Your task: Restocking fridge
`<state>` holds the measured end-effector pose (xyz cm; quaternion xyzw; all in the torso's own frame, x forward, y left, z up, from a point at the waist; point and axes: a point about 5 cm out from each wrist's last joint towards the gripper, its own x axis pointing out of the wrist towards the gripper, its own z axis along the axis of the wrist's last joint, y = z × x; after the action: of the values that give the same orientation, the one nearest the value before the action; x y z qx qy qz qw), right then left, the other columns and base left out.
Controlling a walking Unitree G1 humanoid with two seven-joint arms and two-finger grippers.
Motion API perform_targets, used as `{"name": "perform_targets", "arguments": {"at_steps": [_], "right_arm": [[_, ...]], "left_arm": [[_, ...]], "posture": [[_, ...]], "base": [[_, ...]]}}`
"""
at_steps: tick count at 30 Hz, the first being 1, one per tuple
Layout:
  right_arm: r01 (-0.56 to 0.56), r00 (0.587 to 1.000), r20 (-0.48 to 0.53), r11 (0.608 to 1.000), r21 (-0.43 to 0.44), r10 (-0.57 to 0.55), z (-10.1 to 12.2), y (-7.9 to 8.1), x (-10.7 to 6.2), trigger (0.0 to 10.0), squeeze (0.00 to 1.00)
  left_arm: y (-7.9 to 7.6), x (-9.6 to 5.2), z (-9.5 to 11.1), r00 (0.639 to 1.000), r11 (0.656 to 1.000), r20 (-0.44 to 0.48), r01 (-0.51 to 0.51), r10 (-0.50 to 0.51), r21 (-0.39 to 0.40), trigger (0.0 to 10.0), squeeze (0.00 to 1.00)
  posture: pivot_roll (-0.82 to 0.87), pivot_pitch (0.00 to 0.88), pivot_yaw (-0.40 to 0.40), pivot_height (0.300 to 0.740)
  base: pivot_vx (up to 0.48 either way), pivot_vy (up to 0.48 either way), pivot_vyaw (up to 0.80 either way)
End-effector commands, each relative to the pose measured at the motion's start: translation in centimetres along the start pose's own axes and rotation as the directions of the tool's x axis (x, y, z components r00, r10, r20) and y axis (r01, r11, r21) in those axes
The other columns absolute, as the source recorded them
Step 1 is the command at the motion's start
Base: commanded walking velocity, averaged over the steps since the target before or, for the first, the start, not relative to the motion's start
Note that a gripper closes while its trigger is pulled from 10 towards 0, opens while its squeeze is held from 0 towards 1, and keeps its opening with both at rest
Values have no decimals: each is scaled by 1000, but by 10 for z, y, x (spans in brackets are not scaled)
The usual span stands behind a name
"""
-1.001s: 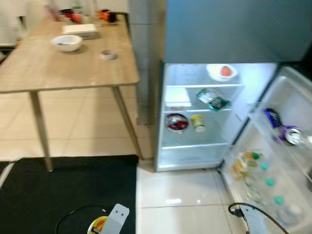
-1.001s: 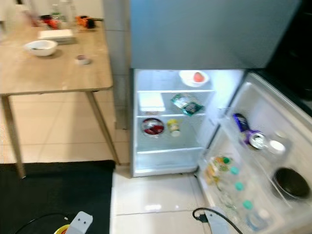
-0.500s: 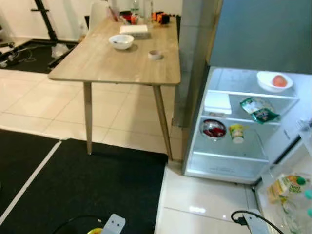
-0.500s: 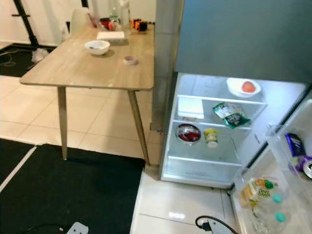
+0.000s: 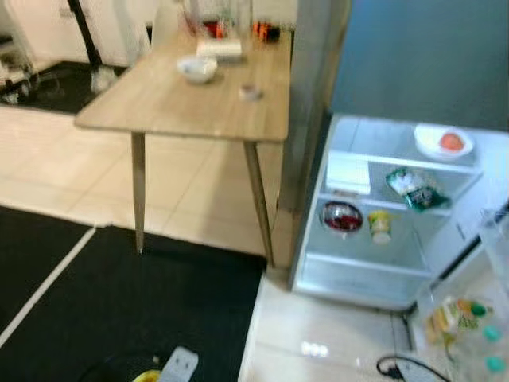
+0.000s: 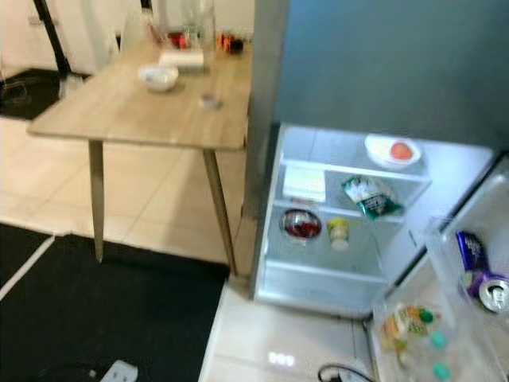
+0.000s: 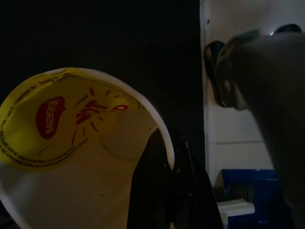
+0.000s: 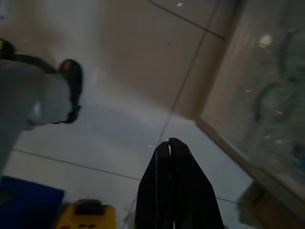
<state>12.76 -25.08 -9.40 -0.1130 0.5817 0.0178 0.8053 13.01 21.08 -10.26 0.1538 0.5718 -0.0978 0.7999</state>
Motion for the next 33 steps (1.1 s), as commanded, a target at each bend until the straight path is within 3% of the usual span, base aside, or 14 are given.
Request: {"name": "perform_targets", "arguments": {"at_steps": [1,20,33], "right_arm": [[-2,1000,-15,1000,-12,2,-5,2,0,10000,0],[-9,1000,-31,999,-51,7,-10,5,0,10000,0],[-13,999,-40,997,-74,10,-14,5,0,10000,0]], "left_arm": [[-10,1,1,999,999,4,37,-37,-10,10000,0],[-9,1,0,1000,998,14,28,-28,-47,10000,0],[-11,1,2,999,999,22,37,-36,-32,10000,0]], "posture": [[-25,0,-58,740],[-26,0,-56,740],[-22,0,-64,740]], "base": [[0,0,0],[0,0,0],[58,0,0]]}}
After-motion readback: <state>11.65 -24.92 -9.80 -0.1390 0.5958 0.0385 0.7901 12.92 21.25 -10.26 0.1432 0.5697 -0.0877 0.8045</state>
